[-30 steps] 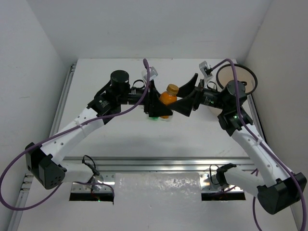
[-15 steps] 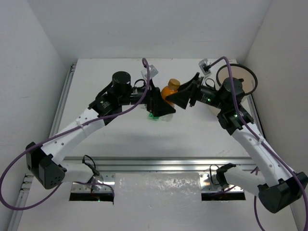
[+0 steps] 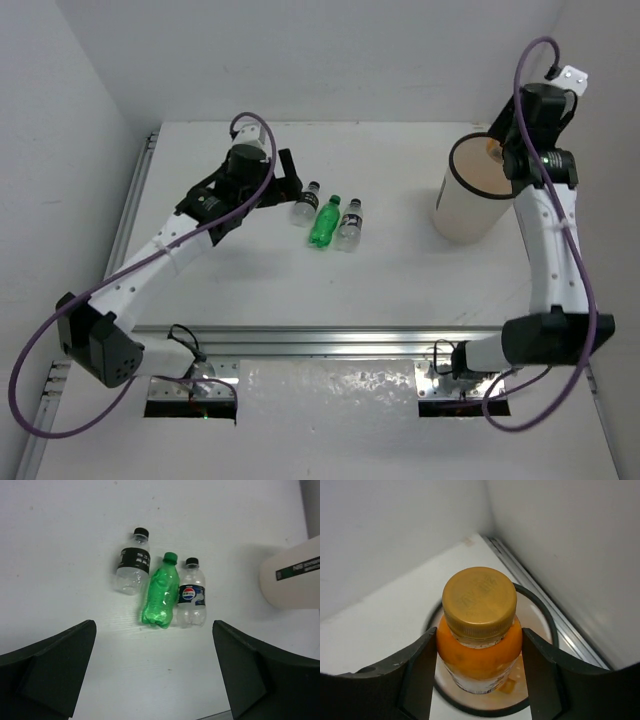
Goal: Put the plastic bottles in the bin
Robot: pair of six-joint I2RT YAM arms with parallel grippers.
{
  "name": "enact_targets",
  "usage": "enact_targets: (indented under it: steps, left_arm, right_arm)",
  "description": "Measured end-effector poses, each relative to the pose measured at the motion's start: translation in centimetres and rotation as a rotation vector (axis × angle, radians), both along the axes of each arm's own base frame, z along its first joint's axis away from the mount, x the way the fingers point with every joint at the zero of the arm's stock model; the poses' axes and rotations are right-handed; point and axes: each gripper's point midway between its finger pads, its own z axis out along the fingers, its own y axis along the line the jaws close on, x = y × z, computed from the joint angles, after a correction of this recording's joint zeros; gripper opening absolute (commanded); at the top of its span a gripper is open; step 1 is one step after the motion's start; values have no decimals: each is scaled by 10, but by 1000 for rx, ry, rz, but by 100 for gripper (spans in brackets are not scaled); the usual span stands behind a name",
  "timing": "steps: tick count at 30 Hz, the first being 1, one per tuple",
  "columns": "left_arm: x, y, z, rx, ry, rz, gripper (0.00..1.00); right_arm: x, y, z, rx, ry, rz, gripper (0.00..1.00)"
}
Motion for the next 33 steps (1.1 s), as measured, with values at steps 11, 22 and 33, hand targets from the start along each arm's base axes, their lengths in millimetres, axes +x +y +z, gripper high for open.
enact_targets:
  steps: [11,22,33]
  left_arm:
    - [67,-19,-81,220,156,-64,98]
    - [130,-44,-166,256,293,-224,87]
    - [116,-33,-230,205,456,-246,43]
  right_arm:
    - [16,-17,-117,15,395,-54,99]
    - [-40,79,-64,79,155,288,99]
    - [-43,122,-89,134,209,465,99]
